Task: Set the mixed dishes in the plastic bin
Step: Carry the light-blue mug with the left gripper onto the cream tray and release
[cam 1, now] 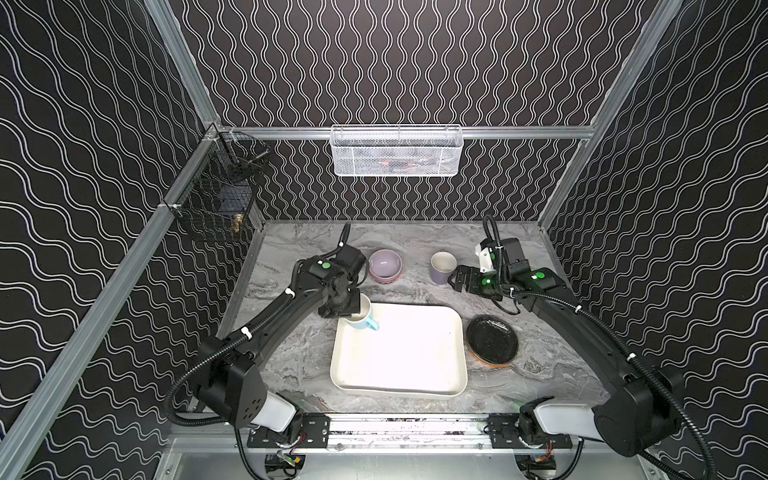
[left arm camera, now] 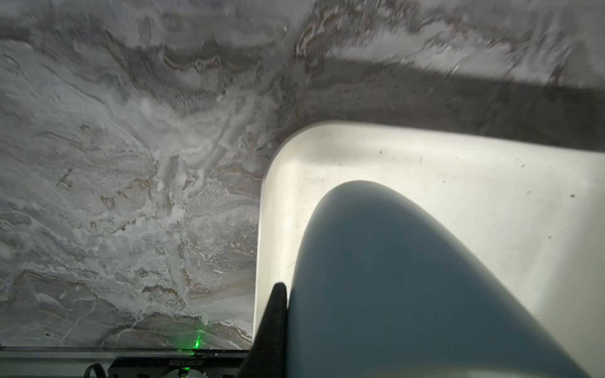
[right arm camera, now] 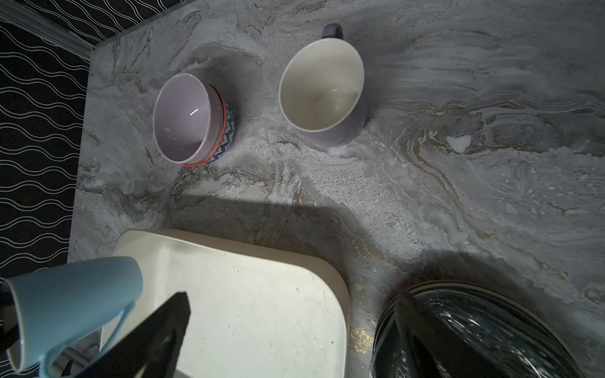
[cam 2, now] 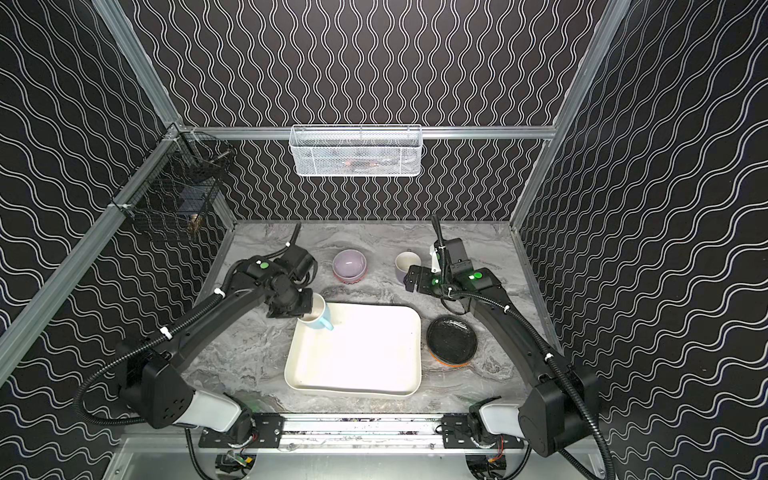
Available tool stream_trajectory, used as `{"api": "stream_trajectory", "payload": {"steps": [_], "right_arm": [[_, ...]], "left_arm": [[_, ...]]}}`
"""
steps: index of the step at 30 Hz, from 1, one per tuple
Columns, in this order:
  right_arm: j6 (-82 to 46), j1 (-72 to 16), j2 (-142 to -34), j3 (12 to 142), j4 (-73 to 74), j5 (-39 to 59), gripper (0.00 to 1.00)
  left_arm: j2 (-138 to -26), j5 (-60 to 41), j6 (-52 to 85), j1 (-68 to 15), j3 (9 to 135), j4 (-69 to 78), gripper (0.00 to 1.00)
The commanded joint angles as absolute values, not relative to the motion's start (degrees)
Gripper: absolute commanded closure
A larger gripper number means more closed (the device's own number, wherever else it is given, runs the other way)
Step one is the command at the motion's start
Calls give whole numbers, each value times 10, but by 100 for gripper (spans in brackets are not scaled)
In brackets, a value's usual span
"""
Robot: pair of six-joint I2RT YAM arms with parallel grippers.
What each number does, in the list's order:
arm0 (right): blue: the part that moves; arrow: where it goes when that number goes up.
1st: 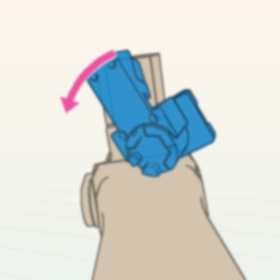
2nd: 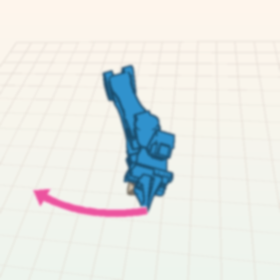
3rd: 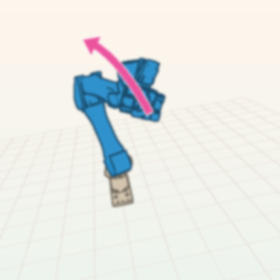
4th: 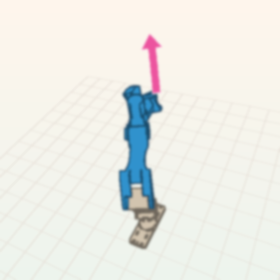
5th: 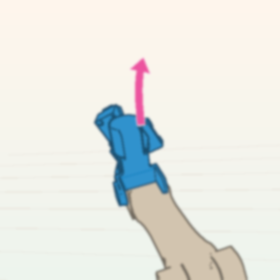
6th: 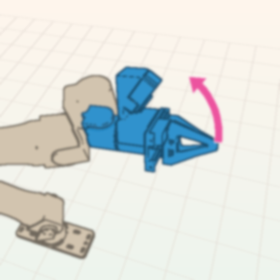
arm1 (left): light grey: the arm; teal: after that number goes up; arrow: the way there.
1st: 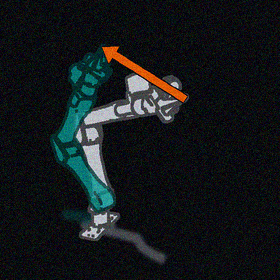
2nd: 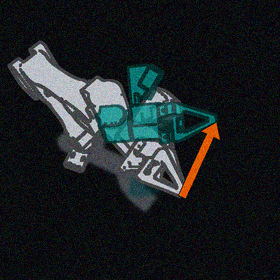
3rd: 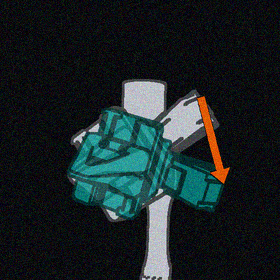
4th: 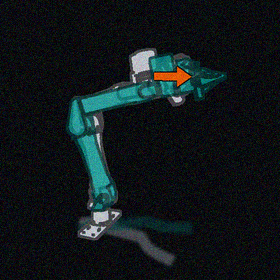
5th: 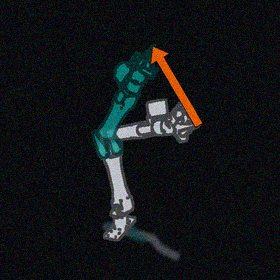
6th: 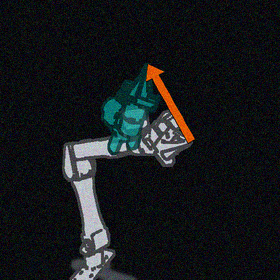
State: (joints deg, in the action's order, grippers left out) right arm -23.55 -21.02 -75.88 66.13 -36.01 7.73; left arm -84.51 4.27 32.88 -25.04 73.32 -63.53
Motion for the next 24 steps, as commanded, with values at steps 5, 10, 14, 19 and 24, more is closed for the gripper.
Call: {"api": "stream_trajectory", "payload": {"steps": [5, 10, 14, 19, 24], "right_arm": [[-245, -215, -757, 662, -371, 56, 1], [-239, -215, -772, 675, -385, 51, 1], [-234, -215, -787, 689, -393, 49, 1], [-231, -215, -809, 701, -399, 46, 1], [-230, -215, -828, 712, -401, 51, 1]], "left_arm": [[-863, 73, 327, -250, 695, -576, 97], [-886, 86, 322, -250, 688, -545, 94], [-907, 82, 322, -249, 686, -529, 93], [-918, 82, 314, -238, 682, -516, 86], [-921, 68, 303, -210, 671, -502, 77]]}}
